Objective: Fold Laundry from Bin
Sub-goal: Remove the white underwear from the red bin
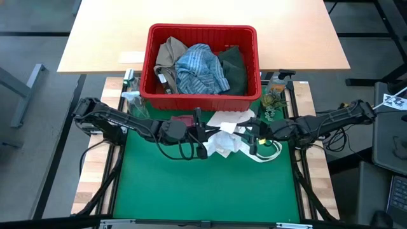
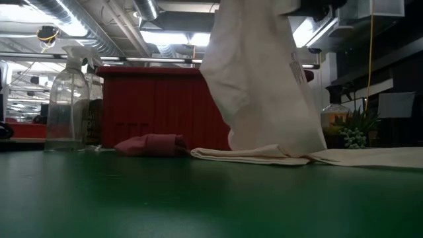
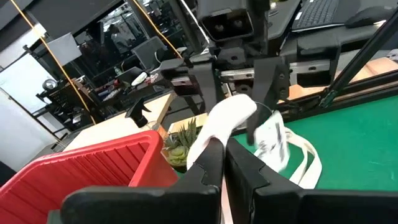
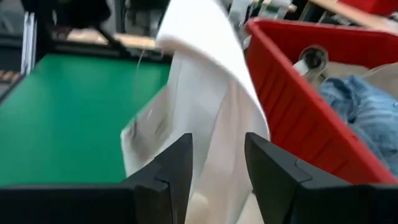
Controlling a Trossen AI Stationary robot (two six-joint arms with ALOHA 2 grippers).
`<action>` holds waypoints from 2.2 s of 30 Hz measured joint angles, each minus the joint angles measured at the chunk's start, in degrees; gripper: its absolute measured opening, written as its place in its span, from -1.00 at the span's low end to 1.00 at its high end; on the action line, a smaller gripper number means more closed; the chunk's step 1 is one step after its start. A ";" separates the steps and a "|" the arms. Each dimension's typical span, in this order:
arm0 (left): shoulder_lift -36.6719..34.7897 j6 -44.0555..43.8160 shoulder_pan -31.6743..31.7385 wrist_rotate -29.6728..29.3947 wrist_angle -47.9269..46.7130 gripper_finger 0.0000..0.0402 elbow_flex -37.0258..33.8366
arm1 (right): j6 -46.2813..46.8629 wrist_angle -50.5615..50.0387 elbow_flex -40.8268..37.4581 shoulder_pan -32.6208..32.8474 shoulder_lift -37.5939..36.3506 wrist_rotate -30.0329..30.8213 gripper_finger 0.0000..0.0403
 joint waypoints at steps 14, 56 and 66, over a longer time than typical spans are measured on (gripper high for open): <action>-0.01 0.01 0.00 -0.02 0.23 -1.00 0.00 | 1.44 -21.33 -0.45 0.00 2.00 -14.52 -0.27; -0.01 -0.01 0.10 -0.03 0.36 -1.00 0.04 | 1.40 -13.50 -4.24 0.00 29.49 -7.43 -0.42; -0.03 -0.01 -1.71 -7.10 0.59 -1.00 0.09 | 2.99 -14.04 -3.12 0.07 30.54 -10.20 -0.92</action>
